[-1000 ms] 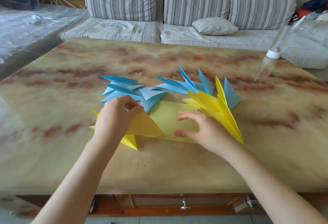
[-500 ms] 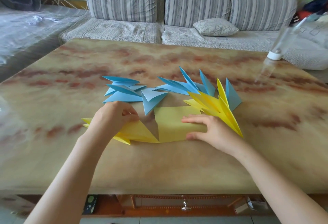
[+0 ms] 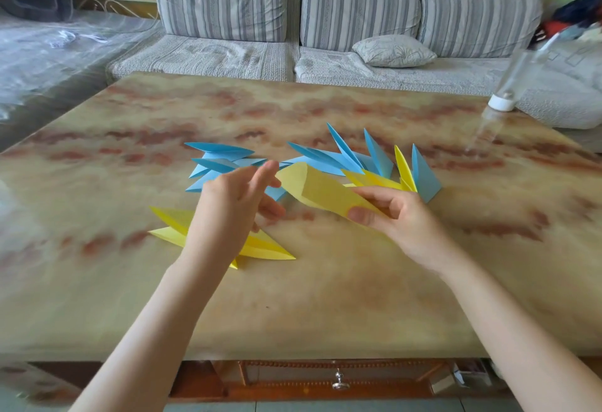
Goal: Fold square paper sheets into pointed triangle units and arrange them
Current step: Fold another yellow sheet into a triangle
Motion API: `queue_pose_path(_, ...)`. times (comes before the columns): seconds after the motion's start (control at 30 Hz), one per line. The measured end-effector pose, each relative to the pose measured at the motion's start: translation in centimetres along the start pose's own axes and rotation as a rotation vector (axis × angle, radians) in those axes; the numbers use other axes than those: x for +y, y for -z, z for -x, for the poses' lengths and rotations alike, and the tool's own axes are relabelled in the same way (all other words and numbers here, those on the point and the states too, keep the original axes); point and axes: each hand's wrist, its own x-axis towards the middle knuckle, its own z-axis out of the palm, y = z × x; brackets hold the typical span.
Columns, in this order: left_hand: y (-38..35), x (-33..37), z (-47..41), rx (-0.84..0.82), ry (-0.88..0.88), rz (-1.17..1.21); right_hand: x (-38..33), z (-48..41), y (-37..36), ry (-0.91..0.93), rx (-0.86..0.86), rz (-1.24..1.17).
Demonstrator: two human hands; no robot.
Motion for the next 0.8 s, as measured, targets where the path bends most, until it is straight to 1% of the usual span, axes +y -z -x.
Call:
queue_pose_path(0.07, -0.3, 0.5, -0.1, -0.100, 0.243, 0.293, -0.3, 0.2, -0.2, 0.025, -0.026, 0.027)
queue_pose_path(0.1, -0.4, 0.8, -0.1, -0.124, 0.335, 0.392, -0.3, 0.4, -0.3, 0.036, -0.045, 0.041)
queue_pose_path(0.17, -0.5, 0.8, -0.1, -0.143, 0.451, 0.499, -0.5, 0.7, -0.4, 0.055, -0.092, 0.068)
queue_pose_path(0.23, -0.8, 0.7, -0.2, -0.161, 0.512, 0.526, -0.6, 0.8, -0.6, 0.071, -0.152, 0.118)
queue_pose_path(0.3, -1.0, 0.2, -0.3, -0.176, 0.523, 0.531, -0.8, 0.9, -0.6, 0.097, -0.197, 0.164)
queue_pose_path(0.4, -0.8, -0.5, -0.5, -0.100, 0.476, 0.512, -1.0, 1.0, -0.7, 0.147, -0.241, 0.295)
queue_pose_path(0.5, -0.6, -0.6, -0.7, -0.073, 0.450, 0.595, -0.8, 1.2, -1.0, 0.221, -0.262, 0.467)
queue_pose_path(0.63, -0.7, -0.9, -0.8, -0.055, 0.473, 0.692, 0.1, 1.0, -2.5, 0.436, -0.158, 0.688)
queue_pose_path(0.7, -0.8, -0.9, -0.8, -0.062, 0.476, 0.743, 0.5, 0.8, -3.0, 0.515, -0.078, 0.689)
queue_pose_path(0.8, -0.9, -1.2, -1.0, -0.011, 0.458, 0.697, 0.7, 0.4, -2.6, 0.571, 0.010, 0.578)
